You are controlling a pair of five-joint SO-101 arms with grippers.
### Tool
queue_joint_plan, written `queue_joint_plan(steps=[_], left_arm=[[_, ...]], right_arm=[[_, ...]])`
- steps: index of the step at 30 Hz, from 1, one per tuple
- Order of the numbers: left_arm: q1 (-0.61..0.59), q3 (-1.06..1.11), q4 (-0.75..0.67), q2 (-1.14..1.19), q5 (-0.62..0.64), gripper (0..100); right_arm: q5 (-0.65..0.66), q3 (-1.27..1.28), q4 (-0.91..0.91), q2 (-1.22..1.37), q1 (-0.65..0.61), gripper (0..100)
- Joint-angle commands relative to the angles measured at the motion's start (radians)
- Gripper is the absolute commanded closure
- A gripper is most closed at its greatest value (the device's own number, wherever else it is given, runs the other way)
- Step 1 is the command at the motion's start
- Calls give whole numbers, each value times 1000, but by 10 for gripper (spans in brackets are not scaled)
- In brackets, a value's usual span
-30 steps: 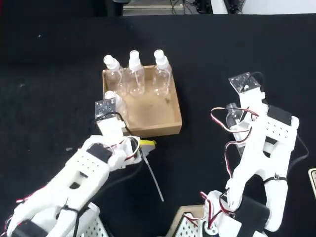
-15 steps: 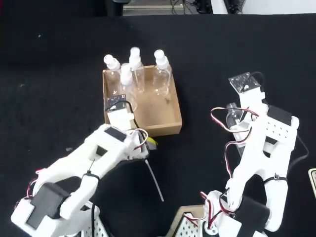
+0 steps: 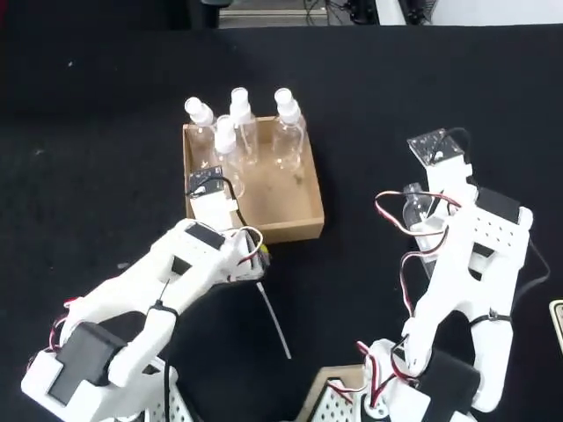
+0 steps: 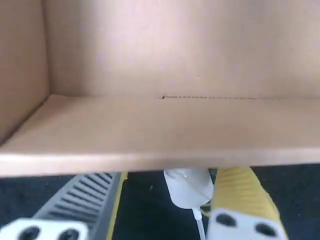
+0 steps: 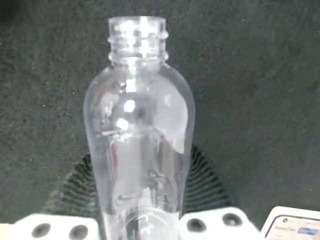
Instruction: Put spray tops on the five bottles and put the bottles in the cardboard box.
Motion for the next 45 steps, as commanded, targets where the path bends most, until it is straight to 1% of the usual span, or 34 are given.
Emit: queue_joint_plan(steps=[1,7,15,24,28,31,36,43,45], left_arm=[[-21,-24,-9,14,-2,740],[-19,-10,-6,-25,-2,741],[-30,101,-15,-245,-2,741],[-30,119,-8,-252,-2,741],[-30,177,-12,-262,-3,741],[-30,213,-14,-264,-43,743],[-31,216,-8,-264,-115,821],[-31,217,-3,-264,-124,834],[-30,213,37,-264,-124,834]], right_arm=[[2,-13,0,-59,-12,988],[2,-13,0,-59,-12,988],[2,-15,0,-59,-12,988],[2,-15,0,-59,-12,988],[2,-15,0,-59,-12,988],[2,-15,0,-59,-12,988],[2,-15,0,-59,-12,988],[2,-15,0,-59,-12,988],[2,-15,0,-59,-12,988]])
